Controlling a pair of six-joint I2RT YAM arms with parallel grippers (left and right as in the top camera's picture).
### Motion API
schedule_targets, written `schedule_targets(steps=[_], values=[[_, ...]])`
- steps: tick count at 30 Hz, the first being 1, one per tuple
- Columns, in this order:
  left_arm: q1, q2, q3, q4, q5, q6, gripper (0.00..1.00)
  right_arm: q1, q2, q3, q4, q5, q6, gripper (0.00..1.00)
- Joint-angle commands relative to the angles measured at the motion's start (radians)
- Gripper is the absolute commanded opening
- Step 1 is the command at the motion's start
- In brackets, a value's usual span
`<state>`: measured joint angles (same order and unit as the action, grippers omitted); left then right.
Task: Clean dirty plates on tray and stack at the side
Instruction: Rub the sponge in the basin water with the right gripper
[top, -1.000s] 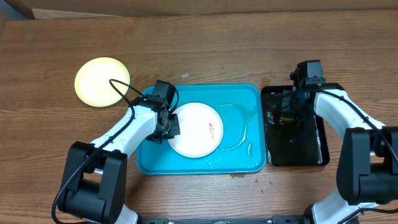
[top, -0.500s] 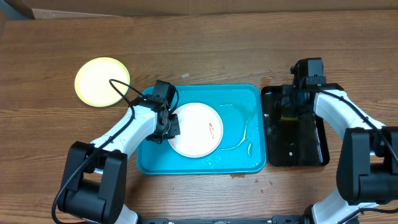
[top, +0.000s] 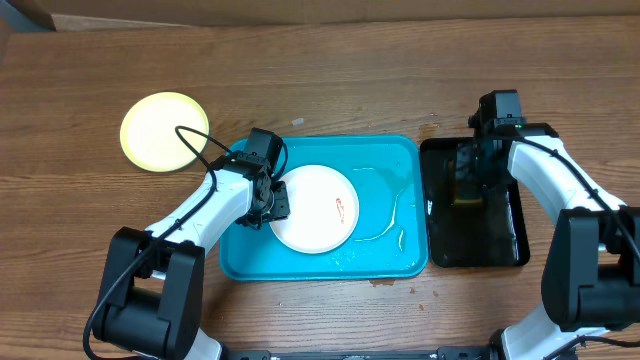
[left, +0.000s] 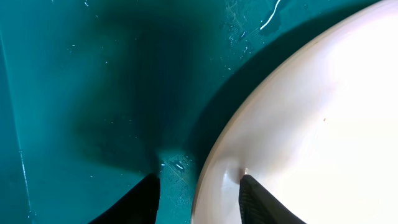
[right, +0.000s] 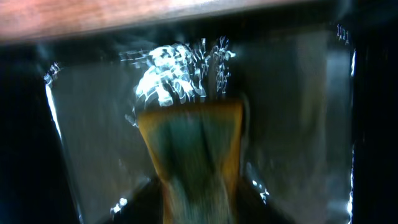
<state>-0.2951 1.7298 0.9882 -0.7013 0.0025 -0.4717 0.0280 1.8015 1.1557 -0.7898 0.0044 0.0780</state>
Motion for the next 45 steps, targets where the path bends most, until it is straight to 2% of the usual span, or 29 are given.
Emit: schedule_targets(steps=[1,3,6,7,9,11,12,16,17,21,23,25,26,28,32,33,34,36,38,41,45], values=[[-0.006,0.000,-0.008,0.010,-0.014,0.004,0.44,0.003,-0.021,0.007,-0.020,0.004,0.000,0.49],[-0.006,0.000,-0.008,0.014,-0.014,0.004,0.41,0.003,-0.020,-0.020,0.006,0.012,0.000,0.50],[-0.006,0.000,-0.008,0.014,-0.014,0.008,0.28,0.003,-0.020,-0.061,0.054,0.014,0.000,0.49],[-0.006,0.000,-0.008,0.014,-0.014,0.009,0.22,0.004,-0.020,-0.070,0.063,0.014,0.000,0.44],[-0.006,0.000,-0.008,0.014,-0.013,0.012,0.09,0.004,-0.020,-0.072,0.060,0.014,0.000,0.20],[-0.006,0.000,-0.008,0.015,-0.013,0.012,0.05,0.003,-0.021,-0.064,0.059,0.014,0.000,0.04],[-0.006,0.000,-0.008,0.016,-0.013,0.012,0.04,0.004,-0.021,-0.056,0.055,0.013,0.000,0.04],[-0.004,0.000,-0.007,0.029,-0.013,0.011,0.04,0.004,-0.021,-0.014,0.044,0.014,0.000,0.04],[0.000,0.000,-0.007,0.029,-0.013,0.011,0.09,0.005,-0.021,-0.008,0.043,0.014,0.000,0.04],[0.031,0.000,-0.007,0.025,-0.002,-0.034,0.16,0.005,-0.021,-0.010,0.043,0.013,0.000,0.04],[0.053,0.000,-0.007,0.032,0.026,-0.042,0.33,0.005,-0.021,-0.010,0.044,0.014,0.000,0.04],[0.074,0.000,-0.007,0.047,0.047,-0.036,0.36,0.005,-0.021,-0.010,0.043,0.013,0.000,0.04],[0.081,0.000,-0.007,0.051,0.047,-0.036,0.31,0.005,-0.021,-0.010,0.043,0.013,0.000,0.04],[0.093,0.000,-0.007,0.051,0.054,-0.036,0.04,0.005,-0.021,-0.010,0.044,0.014,0.000,0.05],[0.097,0.000,-0.007,0.050,0.119,-0.038,0.04,0.005,-0.021,-0.010,0.044,0.013,0.000,0.05],[0.097,0.000,-0.007,0.052,0.140,-0.038,0.06,0.005,-0.021,-0.010,0.044,0.014,0.000,0.05],[0.097,0.000,-0.007,0.052,0.154,-0.038,0.16,0.005,-0.021,-0.010,0.044,0.014,0.000,0.05],[0.097,0.000,-0.007,0.052,0.156,-0.038,0.28,0.005,-0.021,-0.010,0.044,0.014,0.000,0.05],[0.097,0.000,-0.007,0.052,0.148,-0.037,0.31,0.005,-0.021,-0.010,0.044,0.014,0.000,0.05],[0.097,0.000,-0.007,0.053,0.143,-0.033,0.31,0.005,-0.021,-0.010,0.043,0.013,0.000,0.10],[0.095,0.000,-0.008,0.051,0.148,-0.034,0.29,0.005,-0.021,-0.023,0.035,0.013,0.000,0.43]])
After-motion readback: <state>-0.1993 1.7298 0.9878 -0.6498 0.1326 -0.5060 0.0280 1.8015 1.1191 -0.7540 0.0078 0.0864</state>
